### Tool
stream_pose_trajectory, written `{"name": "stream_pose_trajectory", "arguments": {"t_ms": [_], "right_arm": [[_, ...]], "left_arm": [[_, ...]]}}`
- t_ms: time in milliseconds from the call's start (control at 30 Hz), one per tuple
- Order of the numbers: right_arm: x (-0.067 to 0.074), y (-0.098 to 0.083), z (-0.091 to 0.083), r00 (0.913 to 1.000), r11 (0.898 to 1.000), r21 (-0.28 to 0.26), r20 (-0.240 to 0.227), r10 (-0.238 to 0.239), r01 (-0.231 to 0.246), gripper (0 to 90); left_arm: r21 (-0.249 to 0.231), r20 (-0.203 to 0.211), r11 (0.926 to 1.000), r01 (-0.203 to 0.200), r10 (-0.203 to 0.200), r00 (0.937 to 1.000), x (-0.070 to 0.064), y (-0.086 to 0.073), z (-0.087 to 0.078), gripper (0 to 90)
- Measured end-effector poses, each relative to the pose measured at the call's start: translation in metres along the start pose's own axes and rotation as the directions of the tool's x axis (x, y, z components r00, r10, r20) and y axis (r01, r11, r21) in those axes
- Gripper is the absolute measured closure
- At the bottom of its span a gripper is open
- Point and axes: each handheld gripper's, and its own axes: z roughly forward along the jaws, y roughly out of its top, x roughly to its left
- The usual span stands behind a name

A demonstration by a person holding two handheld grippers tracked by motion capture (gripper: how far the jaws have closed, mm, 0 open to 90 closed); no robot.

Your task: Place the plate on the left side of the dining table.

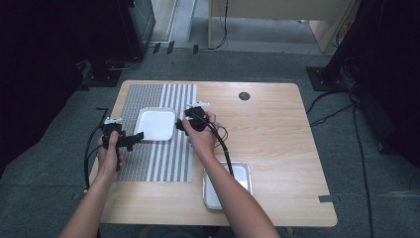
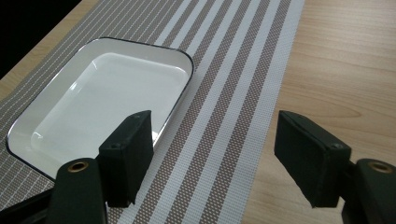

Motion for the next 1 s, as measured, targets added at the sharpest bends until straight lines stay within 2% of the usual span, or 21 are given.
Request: {"name": "stream_pose_trajectory", "arguments": {"t_ms": [333,433,633,1000], "right_arm": [[-0.011,-0.008,-0.014,1.0,1.0,0.0,0.004,0.0,0.0,28.7],[-0.013,-0.01,-0.018,1.0,1.0,0.0,0.001,-0.005,0.005,28.6],[-0.016,-0.01,-0.03,0.9998,1.0,-0.009,0.001,-0.022,0.022,28.5],[-0.027,-0.013,-0.051,0.9994,0.999,-0.03,0.017,-0.03,0.03,28.5]], "left_arm": [[0.008,-0.007,0.9999,-0.009,0.009,0.9999,-0.007,-0.009,-0.007,18.2],[-0.008,0.003,1.0,0.003,-0.003,1.0,-0.01,-0.01,-0.01,18.2],[-0.014,0.013,0.9997,-0.021,0.021,0.9997,-0.018,-0.015,-0.015,18.2],[-0.037,0.026,0.9992,-0.016,0.017,0.9995,-0.023,-0.024,-0.027,17.6]]}}
